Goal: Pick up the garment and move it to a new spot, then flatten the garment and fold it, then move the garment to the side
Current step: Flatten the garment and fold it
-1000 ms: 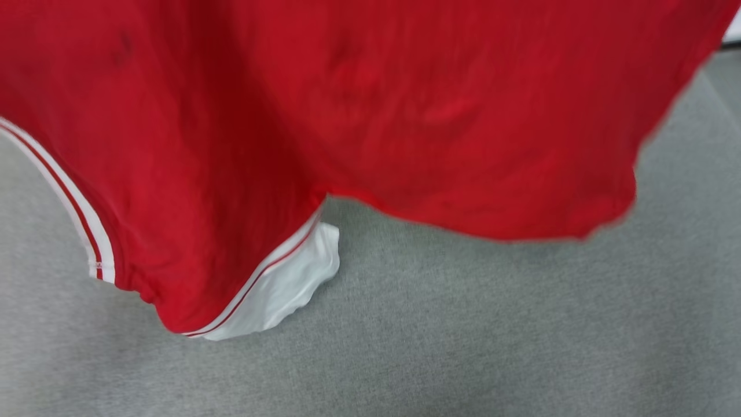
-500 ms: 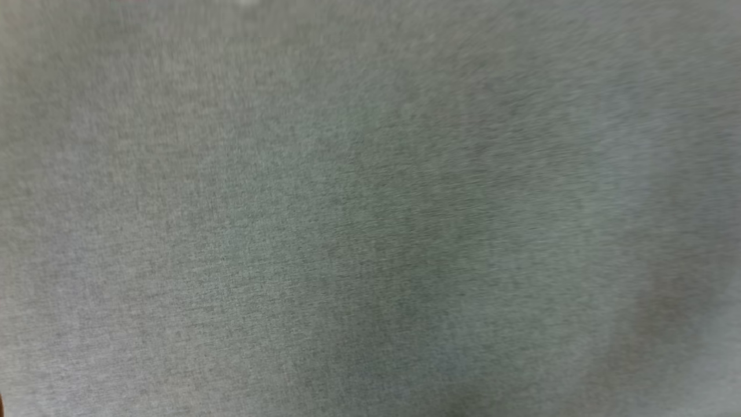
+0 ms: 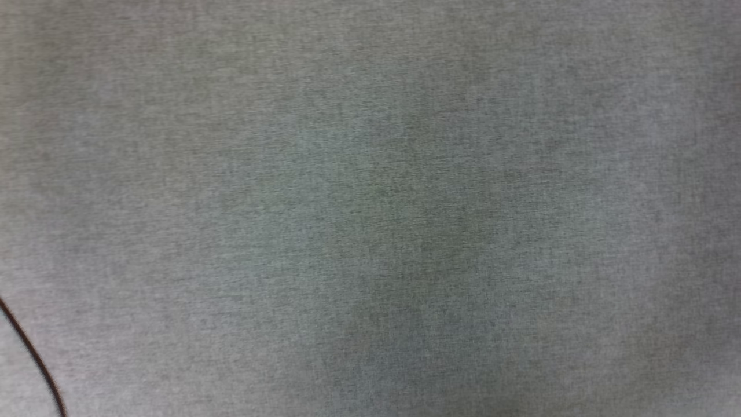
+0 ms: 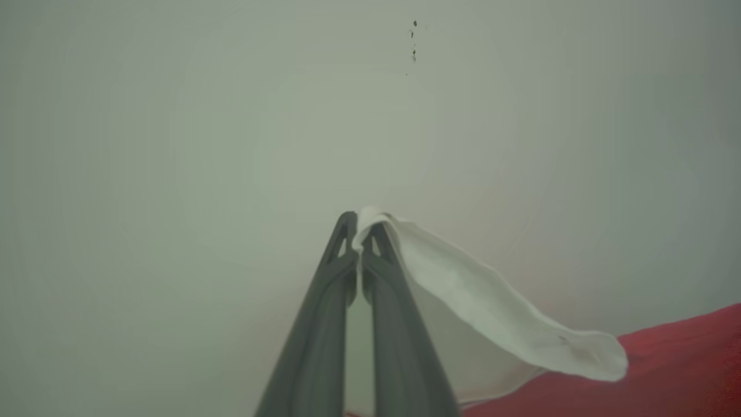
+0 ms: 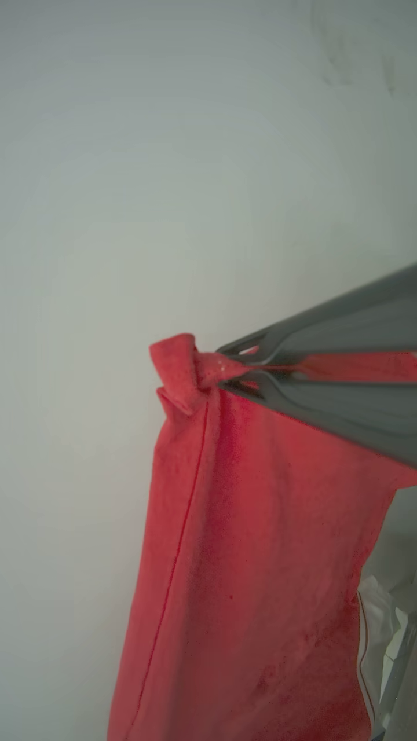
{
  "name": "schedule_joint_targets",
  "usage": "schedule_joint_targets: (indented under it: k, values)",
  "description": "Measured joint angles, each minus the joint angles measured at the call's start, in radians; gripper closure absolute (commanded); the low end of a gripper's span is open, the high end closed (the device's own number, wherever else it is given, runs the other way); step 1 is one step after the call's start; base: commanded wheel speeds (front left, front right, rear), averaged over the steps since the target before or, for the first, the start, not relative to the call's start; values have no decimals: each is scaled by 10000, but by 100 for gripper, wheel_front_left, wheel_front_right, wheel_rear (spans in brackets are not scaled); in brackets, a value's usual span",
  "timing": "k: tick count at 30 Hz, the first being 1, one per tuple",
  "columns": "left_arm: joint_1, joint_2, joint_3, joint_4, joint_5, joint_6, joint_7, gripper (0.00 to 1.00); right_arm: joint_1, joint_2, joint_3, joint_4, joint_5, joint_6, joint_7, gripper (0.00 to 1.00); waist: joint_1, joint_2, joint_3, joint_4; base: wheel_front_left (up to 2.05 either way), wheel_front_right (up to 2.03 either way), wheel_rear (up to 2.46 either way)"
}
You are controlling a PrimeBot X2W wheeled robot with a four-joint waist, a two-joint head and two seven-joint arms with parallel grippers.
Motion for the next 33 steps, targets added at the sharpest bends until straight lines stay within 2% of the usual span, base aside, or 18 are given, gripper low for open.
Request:
schedule_joint_targets:
  k: [7,10,11,12,16,21,27,33]
  values:
    - [3167,-525,-435,150,-405,-88,-1053,100,1893,242,755,1308,267,0,-1149,100,0,0,-397,237,0,0,0]
    - [4834,-579,-558,-4,-585,-94,-1415,100,2935,305,1517,1599,784,0,-1407,100,-1,0,-739,303,0,0,0]
    - [6549,-585,-594,-477,-800,17,-1639,100,3980,182,2343,1655,1522,0,-1498,100,-1,0,-1175,373,0,0,0]
    - [7169,-571,-606,-667,-859,58,-1685,100,4326,36,2665,1636,1743,0,-1482,100,-2,0,-1331,399,0,0,0]
    - [9524,-320,-671,-1546,-1114,309,-1762,100,5760,-625,3701,1302,2894,0,-1409,100,-2,0,-2010,529,0,0,0]
    - [12116,293,-681,-2637,-1432,755,-1638,100,7219,-1482,4520,637,4069,0,-1377,100,-3,0,-2911,700,0,0,0]
    - [14642,1014,-713,-4050,-1950,1344,-1078,100,8577,-2337,5137,0,5149,0,-1266,100,-4,0,-3907,907,0,0,0]
    - [16585,1760,-872,-5497,-2516,1613,-291,100,9650,-2976,5586,-581,5864,0,-1026,100,-4,0,-4750,1041,0,0,0]
